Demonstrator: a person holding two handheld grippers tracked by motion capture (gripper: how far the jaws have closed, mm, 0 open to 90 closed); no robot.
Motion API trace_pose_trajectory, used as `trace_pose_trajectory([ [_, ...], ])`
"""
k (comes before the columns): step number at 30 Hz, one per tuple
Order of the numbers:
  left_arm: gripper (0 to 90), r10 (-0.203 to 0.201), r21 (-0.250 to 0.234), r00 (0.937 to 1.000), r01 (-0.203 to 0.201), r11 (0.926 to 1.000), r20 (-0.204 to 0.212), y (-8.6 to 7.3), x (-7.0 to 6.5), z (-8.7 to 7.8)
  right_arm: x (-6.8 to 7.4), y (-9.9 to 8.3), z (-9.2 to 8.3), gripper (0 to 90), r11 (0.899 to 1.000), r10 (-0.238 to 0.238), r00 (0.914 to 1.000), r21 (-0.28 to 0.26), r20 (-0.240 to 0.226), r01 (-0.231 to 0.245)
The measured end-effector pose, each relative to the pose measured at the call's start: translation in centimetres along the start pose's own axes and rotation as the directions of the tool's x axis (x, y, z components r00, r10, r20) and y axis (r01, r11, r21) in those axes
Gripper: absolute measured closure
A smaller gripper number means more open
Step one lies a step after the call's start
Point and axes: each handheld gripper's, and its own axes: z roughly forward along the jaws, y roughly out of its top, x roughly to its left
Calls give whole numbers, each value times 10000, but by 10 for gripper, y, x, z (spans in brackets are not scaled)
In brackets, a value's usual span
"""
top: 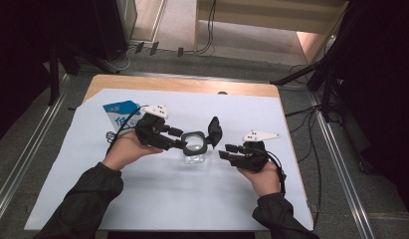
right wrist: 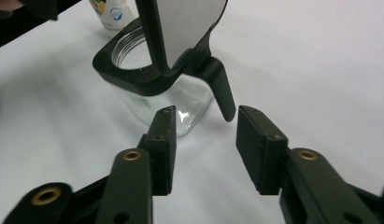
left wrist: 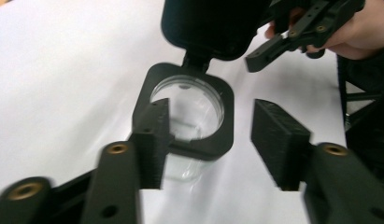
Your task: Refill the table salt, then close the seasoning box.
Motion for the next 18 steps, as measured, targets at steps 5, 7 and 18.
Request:
trace_pose_trajectory([
  [5,497,-77,-30,9997,77,10000,-218,-11,-1,-11,-4,-6,-4,543,9998,87,10000,153,-26,-87],
  [7,489,-217,-139,9993,213,9997,-297,-16,0,-16,-6,-7,-6,530,9997,224,9997,123,-84,-223],
  [18,413,-734,-231,9907,712,9972,-1148,-37,8,-42,-6,-5,-4,526,9996,-115,9995,250,-284,122],
])
